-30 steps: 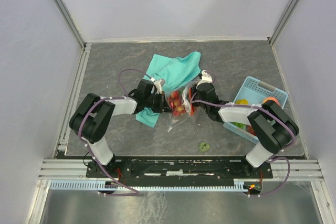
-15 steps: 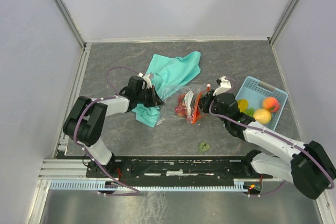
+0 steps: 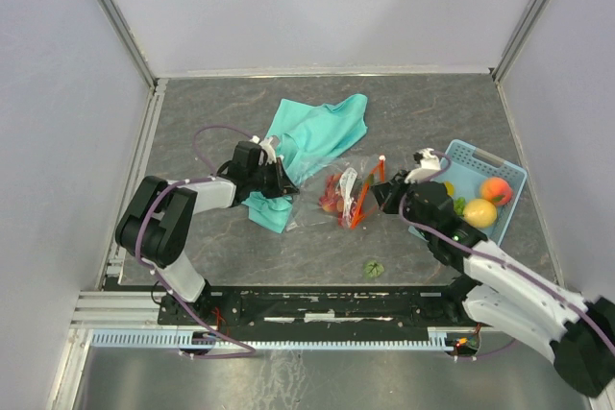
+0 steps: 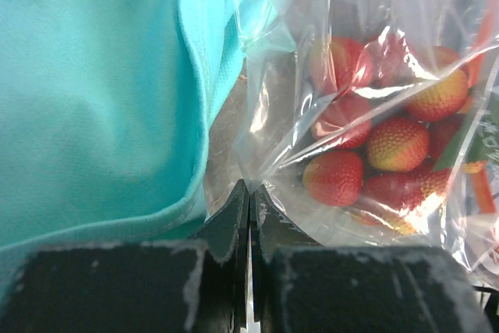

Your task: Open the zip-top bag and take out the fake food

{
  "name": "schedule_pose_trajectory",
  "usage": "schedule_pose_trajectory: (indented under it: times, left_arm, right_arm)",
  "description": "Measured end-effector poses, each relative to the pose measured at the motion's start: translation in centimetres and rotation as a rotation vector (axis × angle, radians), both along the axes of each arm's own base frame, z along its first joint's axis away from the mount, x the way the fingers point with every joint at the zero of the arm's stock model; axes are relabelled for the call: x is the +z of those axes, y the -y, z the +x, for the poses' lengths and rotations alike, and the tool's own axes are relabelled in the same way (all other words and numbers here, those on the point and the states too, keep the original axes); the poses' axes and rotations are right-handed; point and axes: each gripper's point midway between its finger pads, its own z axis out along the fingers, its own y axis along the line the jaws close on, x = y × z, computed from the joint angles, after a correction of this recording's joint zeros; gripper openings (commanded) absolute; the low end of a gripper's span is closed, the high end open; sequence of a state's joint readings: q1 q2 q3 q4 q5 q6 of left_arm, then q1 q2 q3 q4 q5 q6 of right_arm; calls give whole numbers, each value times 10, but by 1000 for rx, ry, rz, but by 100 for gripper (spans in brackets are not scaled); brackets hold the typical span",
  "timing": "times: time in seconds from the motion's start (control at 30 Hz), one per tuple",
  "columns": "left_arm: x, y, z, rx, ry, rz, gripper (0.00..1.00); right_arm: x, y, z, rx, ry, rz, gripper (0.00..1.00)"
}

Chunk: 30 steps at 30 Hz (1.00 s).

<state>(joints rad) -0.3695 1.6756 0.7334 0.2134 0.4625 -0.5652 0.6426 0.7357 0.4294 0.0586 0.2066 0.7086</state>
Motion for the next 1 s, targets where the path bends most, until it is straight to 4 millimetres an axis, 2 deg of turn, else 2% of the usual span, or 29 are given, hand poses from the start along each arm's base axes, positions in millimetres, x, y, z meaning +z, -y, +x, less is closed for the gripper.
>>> schedule_pose_trajectory:
  times: [0.1, 0.17, 0.23, 0.37, 0.7, 0.8, 0.9, 1.0]
  left_arm:
    - [4, 2, 4, 20, 6, -29, 3]
    - [7, 4, 5, 23, 11, -46, 3]
    - [8, 5, 5, 24, 14, -56, 3]
    - [8, 6, 4, 18, 10, -61, 3]
    - [2, 9, -2, -11, -21, -75, 3]
    - [1, 9, -4, -13, -28, -74, 3]
    - [-1, 8, -6, -12, -42, -67, 3]
    - [0, 8, -5, -19, -49, -55, 3]
  right_arm:
    - [2, 6, -1, -16, 0, -14, 16]
    - [-5, 6, -2, -15, -22, -35, 26]
    - [-20, 6, -2, -13, -64, -72, 31]
    - [-49, 7, -2, -19, -155, -130, 34]
    - [-104, 9, 13, -74, -277, -246, 52]
    - [-107, 11, 24, -74, -278, -302, 57]
    - [-97, 13, 38, -55, -239, -345, 66]
    - [-90, 8, 52, 18, -210, -397, 69]
